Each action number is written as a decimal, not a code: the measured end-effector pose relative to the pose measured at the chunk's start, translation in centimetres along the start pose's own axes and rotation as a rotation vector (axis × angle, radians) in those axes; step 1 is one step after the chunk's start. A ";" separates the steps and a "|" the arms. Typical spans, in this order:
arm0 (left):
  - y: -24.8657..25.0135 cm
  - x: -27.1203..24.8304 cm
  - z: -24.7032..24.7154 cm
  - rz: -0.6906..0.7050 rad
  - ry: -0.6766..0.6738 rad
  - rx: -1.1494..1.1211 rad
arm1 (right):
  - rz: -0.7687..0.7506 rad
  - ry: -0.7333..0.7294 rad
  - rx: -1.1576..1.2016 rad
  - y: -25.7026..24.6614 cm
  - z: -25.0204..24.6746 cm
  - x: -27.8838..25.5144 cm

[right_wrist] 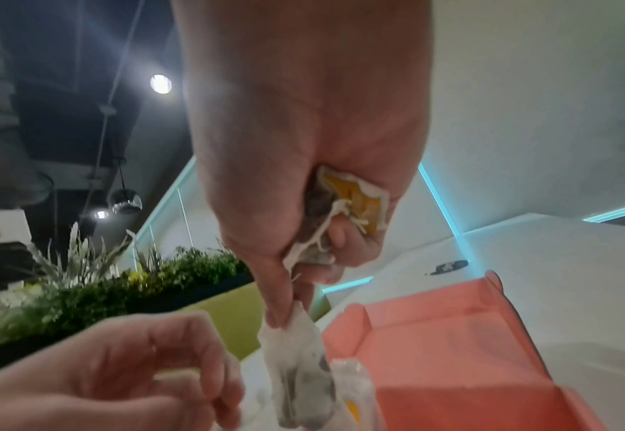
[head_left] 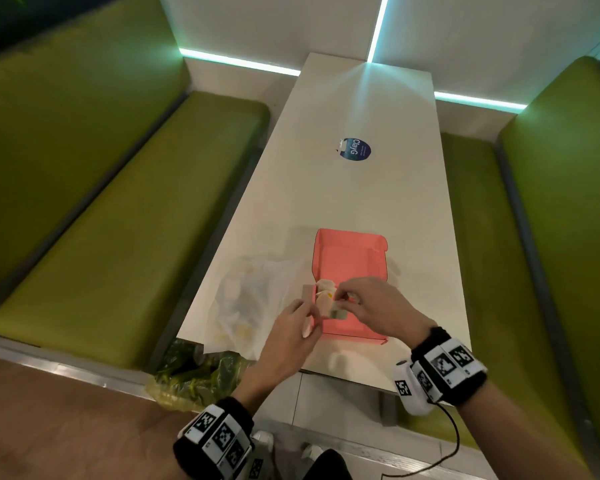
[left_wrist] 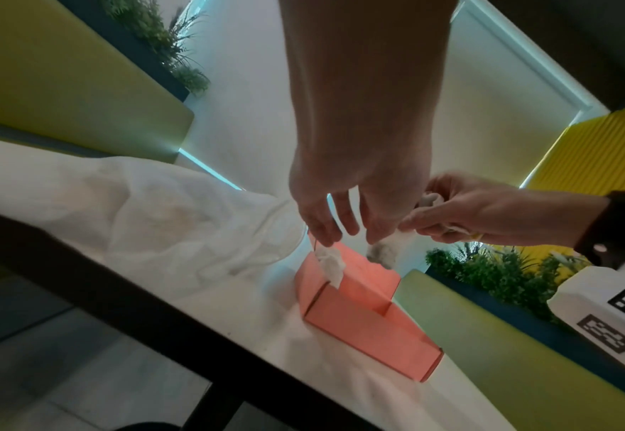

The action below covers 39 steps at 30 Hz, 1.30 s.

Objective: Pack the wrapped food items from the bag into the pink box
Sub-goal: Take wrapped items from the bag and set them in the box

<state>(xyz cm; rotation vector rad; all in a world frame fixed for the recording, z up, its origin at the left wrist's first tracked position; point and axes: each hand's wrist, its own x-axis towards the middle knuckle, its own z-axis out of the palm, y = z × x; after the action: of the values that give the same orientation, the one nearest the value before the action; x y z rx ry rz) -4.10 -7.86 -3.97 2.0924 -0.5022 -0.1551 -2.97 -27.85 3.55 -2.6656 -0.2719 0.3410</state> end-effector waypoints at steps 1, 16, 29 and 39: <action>-0.1 -0.2 0.0 0.004 -0.005 0.062 | 0.004 -0.019 -0.026 0.0 0.4 0.3; -0.2 0.1 2.0 0.192 -0.412 0.806 | -0.046 -0.054 -0.002 0.9 4.7 3.6; -0.6 0.6 2.9 0.230 -0.434 0.919 | 0.017 0.076 -0.219 1.0 5.8 4.6; -0.7 0.1 3.0 0.195 -0.379 0.881 | 0.052 0.147 -0.177 1.4 6.2 4.4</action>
<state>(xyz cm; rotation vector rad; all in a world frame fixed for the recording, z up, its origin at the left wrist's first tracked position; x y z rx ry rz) -4.73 -9.93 -6.15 2.8581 -1.1572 -0.2500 -0.37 -25.51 -3.37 -2.8588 -0.1950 0.1409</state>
